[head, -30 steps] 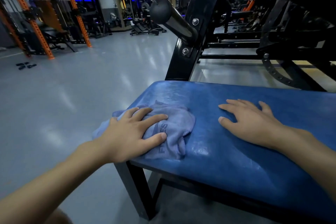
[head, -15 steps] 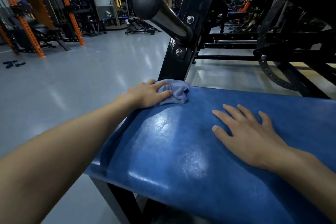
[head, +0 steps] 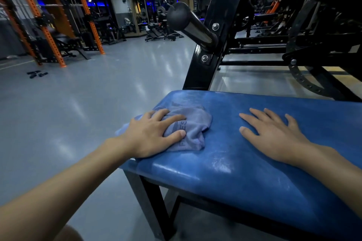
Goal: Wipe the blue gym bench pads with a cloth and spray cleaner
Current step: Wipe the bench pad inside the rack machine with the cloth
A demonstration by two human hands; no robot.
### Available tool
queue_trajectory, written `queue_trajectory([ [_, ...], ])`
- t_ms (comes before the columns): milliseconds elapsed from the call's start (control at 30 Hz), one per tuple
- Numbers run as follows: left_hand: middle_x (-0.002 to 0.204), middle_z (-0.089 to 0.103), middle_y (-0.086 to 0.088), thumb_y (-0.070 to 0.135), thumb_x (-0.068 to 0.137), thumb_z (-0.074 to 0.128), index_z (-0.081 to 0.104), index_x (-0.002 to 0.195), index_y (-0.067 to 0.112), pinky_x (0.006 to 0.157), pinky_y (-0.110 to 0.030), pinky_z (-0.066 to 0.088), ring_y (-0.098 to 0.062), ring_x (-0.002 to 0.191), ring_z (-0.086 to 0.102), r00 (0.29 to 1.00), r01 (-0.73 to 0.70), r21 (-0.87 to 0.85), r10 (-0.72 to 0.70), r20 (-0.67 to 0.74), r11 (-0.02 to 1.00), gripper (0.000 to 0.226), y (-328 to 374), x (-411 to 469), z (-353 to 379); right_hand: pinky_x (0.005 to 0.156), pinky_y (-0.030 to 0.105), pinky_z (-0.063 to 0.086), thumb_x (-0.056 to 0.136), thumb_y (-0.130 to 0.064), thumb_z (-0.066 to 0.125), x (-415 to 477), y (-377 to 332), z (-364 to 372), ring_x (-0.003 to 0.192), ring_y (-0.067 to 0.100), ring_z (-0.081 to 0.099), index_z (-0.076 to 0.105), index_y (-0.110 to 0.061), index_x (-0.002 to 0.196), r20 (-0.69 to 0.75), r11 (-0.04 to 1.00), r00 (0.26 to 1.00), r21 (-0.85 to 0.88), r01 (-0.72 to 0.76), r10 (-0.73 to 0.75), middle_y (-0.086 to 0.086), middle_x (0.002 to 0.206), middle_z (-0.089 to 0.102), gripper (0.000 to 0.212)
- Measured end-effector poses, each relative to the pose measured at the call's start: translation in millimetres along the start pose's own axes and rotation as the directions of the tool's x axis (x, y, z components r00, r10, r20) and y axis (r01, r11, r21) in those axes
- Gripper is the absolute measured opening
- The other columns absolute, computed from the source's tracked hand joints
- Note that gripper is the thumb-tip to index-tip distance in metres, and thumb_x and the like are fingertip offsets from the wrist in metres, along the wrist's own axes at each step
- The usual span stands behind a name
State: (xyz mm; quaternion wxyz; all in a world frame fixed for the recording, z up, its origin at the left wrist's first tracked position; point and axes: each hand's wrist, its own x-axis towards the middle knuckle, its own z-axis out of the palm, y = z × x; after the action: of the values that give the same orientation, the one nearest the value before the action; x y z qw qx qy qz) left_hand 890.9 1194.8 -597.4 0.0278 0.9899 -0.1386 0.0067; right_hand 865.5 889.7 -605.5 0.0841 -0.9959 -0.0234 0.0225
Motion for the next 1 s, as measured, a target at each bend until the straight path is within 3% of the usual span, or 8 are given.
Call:
queue_trajectory([
  [100,0.16,0.02,0.019,0.084,0.082,0.017,0.019,0.14,0.067,0.109,-0.056,0.028,-0.015,0.15,0.016,1.0,0.013,-0.001,-0.013,0.021,1.0,0.061,3,7,-2,0.119,0.052,-0.002,0.096,-0.063,0.02,1,1,-6,0.151,0.014,0.0,0.017,-0.045,0.152,0.018,1.0,1.0,0.007,0.007,-0.007,-0.014,0.164,0.007,0.06],
  [233,0.158,0.024,0.019,0.081,0.085,0.022,0.021,0.14,0.066,0.11,-0.06,0.028,-0.016,0.149,0.018,1.0,0.025,-0.004,-0.025,0.008,1.0,0.056,7,39,0,0.115,0.049,0.01,0.095,-0.063,0.023,13,9,-18,0.147,0.013,0.015,0.033,-0.043,0.147,-0.083,1.0,0.996,-0.007,0.01,-0.011,-0.015,0.159,0.025,0.057],
  [333,0.158,0.026,0.019,0.084,0.082,0.022,0.023,0.138,0.066,0.109,-0.062,0.028,-0.02,0.147,0.022,0.998,0.066,-0.044,-0.065,0.021,0.997,0.059,11,74,0,0.117,0.056,-0.004,0.094,-0.068,0.016,24,17,-15,0.152,0.02,-0.006,0.015,-0.047,0.152,0.009,0.998,0.998,-0.04,-0.056,0.056,-0.014,0.164,0.003,0.061],
  [433,0.159,0.026,0.016,0.088,0.076,0.018,0.023,0.139,0.066,0.11,-0.063,0.027,-0.025,0.147,0.024,0.995,0.096,-0.054,-0.094,0.032,0.994,0.067,18,108,-3,0.116,0.06,-0.007,0.093,-0.069,0.01,28,22,-7,0.151,0.022,-0.012,0.005,-0.049,0.153,0.05,0.997,0.997,-0.036,-0.064,0.066,-0.013,0.165,-0.007,0.063],
  [600,0.159,0.027,0.014,0.088,0.066,0.009,0.021,0.14,0.065,0.112,-0.062,0.025,-0.024,0.147,0.025,0.994,0.111,-0.027,-0.11,0.026,0.993,0.079,30,138,0,0.115,0.063,-0.008,0.094,-0.066,0.009,34,25,-3,0.151,0.026,-0.014,0.001,-0.047,0.153,0.042,0.998,0.998,-0.049,-0.035,0.037,-0.01,0.165,-0.01,0.062],
  [733,0.16,0.026,0.014,0.083,0.082,0.015,0.02,0.141,0.065,0.112,-0.061,0.022,-0.024,0.148,0.024,0.996,0.088,0.061,-0.088,0.001,0.994,0.061,55,148,4,0.115,0.063,-0.009,0.096,-0.064,0.013,31,31,-7,0.151,0.024,-0.013,0.009,-0.044,0.154,0.036,1.0,0.999,0.005,0.013,-0.013,-0.01,0.165,-0.004,0.061],
  [833,0.161,0.025,0.011,0.08,0.086,0.018,0.019,0.141,0.066,0.113,-0.064,0.019,-0.026,0.15,0.019,0.999,0.047,0.058,-0.047,-0.006,0.997,0.056,87,154,6,0.114,0.063,-0.01,0.097,-0.062,0.017,23,49,-15,0.151,0.021,-0.009,0.017,-0.043,0.153,-0.023,0.997,0.999,-0.055,0.047,-0.048,-0.012,0.165,0.003,0.059],
  [1000,0.162,0.025,0.008,0.08,0.086,0.019,0.02,0.144,0.061,0.112,-0.065,0.018,-0.028,0.15,0.019,0.996,-0.091,0.044,0.09,0.007,0.995,0.06,152,154,11,0.116,0.061,-0.007,0.094,-0.069,0.015,1,100,-22,0.151,0.022,-0.009,0.011,-0.047,0.152,-0.001,0.987,0.988,-0.056,-0.152,0.152,-0.011,0.165,-0.002,0.063],
])
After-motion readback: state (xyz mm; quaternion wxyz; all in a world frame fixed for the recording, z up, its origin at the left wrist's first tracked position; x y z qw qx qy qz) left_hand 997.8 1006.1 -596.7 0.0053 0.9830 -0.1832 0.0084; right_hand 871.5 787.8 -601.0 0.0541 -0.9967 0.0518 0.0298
